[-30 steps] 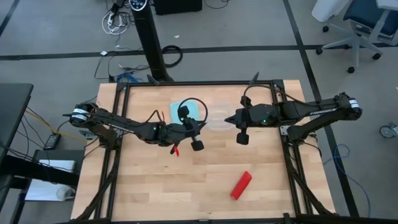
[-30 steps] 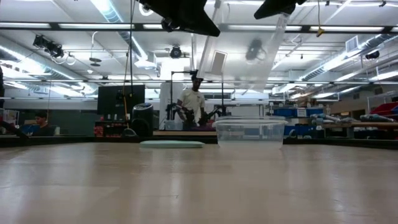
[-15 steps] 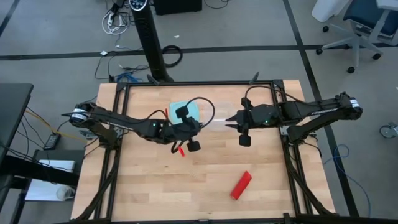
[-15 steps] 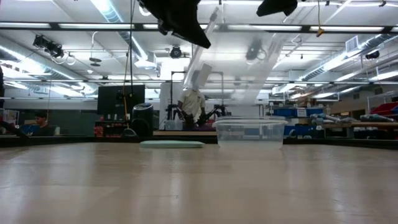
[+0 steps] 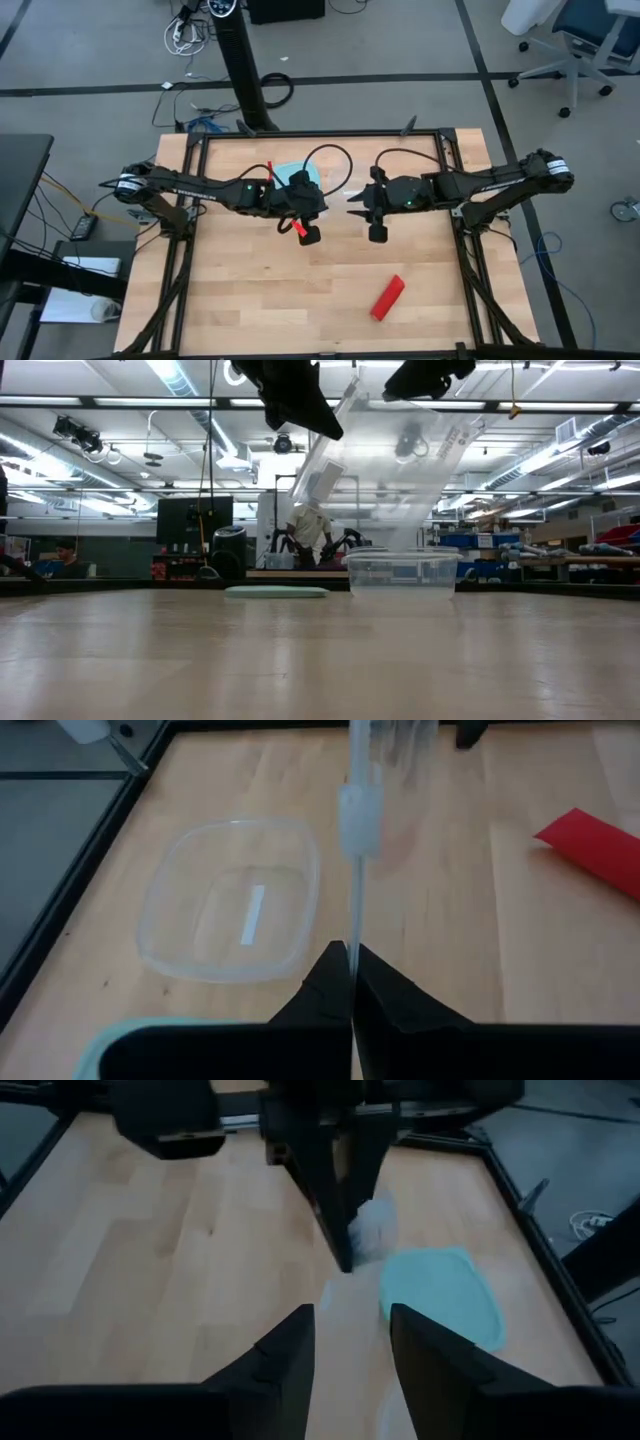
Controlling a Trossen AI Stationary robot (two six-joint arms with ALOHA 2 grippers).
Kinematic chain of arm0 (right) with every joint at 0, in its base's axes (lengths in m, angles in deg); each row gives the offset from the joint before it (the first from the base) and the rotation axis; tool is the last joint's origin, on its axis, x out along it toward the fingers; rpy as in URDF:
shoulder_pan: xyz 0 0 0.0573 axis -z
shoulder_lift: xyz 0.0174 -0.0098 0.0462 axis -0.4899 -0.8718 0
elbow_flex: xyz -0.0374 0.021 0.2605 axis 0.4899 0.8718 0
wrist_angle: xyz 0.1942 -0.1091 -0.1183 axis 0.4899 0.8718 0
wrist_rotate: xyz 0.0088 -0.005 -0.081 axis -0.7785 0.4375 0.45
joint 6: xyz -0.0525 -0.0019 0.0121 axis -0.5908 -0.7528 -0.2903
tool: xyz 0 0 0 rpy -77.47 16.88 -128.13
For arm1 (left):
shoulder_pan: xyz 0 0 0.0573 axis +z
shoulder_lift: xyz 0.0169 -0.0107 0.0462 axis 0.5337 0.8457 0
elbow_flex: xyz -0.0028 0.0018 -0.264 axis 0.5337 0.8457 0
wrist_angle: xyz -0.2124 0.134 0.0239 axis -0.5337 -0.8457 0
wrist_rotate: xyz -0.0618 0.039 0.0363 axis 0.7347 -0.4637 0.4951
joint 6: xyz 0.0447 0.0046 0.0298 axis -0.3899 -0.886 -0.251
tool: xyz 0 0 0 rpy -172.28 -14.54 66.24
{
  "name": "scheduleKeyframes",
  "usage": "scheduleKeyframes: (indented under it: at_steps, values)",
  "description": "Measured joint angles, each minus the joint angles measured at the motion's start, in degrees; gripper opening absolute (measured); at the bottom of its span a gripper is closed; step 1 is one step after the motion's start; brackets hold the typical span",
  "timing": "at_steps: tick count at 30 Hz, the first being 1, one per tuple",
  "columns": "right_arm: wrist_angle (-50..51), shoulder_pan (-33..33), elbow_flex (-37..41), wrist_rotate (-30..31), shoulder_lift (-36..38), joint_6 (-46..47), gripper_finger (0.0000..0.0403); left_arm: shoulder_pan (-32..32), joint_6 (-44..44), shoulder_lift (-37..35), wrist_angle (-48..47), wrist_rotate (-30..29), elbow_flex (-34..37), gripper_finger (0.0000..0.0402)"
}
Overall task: Roll bandage
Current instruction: Open the transparent zip lock bag
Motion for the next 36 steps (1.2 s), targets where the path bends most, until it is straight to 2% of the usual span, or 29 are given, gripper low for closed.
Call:
scheduleKeyframes:
  at_steps: [5,8,14,17,22,24,27,31,36]
  values:
    - [-1.68,1.88,0.00,-0.69,-0.99,-0.87,0.0125,0.12,-0.01,0.02,0.15,0.07,0.02,0.0000]
    - [-1.78,2.90,0.00,-3.61,-1.94,-0.89,0.0105,0.12,-0.46,0.02,0.30,-0.19,0.02,0.0000]
    - [-1.86,3.85,0.02,-5.65,-3.41,-1.84,0.0012,0.12,-2.36,0.02,3.71,-1.22,0.04,0.0012]
    - [-0.91,4.13,0.01,-5.60,-3.07,-1.04,0.0007,0.10,-2.92,0.02,4.17,-1.49,0.04,0.0038]
    - [2.17,4.44,0.00,-4.61,-0.90,-0.01,0.0002,0.10,-2.93,-0.34,7.52,-3.57,0.07,0.0111]
    - [2.16,4.42,0.28,-4.45,0.57,0.10,0.0002,-0.03,-3.11,-0.64,10.99,-3.95,0.37,0.0135]
    - [2.15,4.34,1.72,-4.18,3.62,0.95,0.0001,-1.04,-5.11,-0.81,21.10,-4.00,3.28,0.0153]
    - [0.52,3.92,6.23,-3.81,8.40,2.32,0.0001,-2.32,-7.58,-0.76,33.90,-3.93,9.51,0.0156]
    - [-5.17,2.00,13.64,-1.97,13.74,4.84,0.0001,-2.10,-5.85,-0.72,50.79,-4.80,20.04,0.0156]
